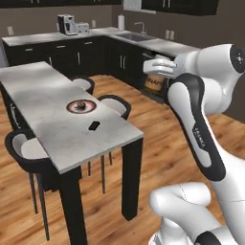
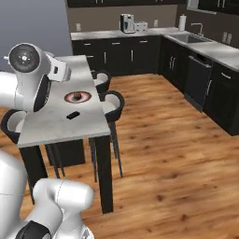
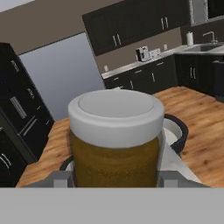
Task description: Take the cinnamon bottle from the cabinet and place it on the dining table, next to the plate with the cupcake. Then take the chocolate from the dining counter and place it on the cupcake plate.
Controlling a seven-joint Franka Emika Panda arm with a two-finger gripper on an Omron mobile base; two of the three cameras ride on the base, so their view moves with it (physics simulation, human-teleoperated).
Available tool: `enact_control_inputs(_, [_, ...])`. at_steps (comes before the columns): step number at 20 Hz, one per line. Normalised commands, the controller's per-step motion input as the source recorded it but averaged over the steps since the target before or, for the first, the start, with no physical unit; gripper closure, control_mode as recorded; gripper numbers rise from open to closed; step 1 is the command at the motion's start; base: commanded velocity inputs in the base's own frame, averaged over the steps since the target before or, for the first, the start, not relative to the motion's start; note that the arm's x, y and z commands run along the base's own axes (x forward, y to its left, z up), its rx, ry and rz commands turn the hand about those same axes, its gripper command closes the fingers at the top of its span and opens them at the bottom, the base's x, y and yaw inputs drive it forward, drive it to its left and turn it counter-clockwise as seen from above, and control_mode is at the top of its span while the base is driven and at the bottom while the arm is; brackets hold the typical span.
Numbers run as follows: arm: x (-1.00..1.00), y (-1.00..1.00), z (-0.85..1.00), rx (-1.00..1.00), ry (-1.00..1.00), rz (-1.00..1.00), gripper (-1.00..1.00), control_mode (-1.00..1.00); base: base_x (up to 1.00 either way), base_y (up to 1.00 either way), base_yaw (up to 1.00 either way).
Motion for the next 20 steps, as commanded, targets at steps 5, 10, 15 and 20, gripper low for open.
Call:
enact_control_inputs(5, [0.00,0.00,0.00,0.00,0.00,0.00,1.00,1.00,0.61,-0.49,0.37])
enact_control_inputs(10, [0.00,0.00,0.00,0.00,0.00,0.00,1.00,1.00,0.62,-0.45,0.35])
enact_control_inputs(15, [0.00,0.00,0.00,0.00,0.00,0.00,1.00,1.00,0.56,-0.43,0.32])
enact_control_inputs(20, [0.00,0.00,0.00,0.00,0.00,0.00,1.00,1.00,0.12,-0.22,0.26])
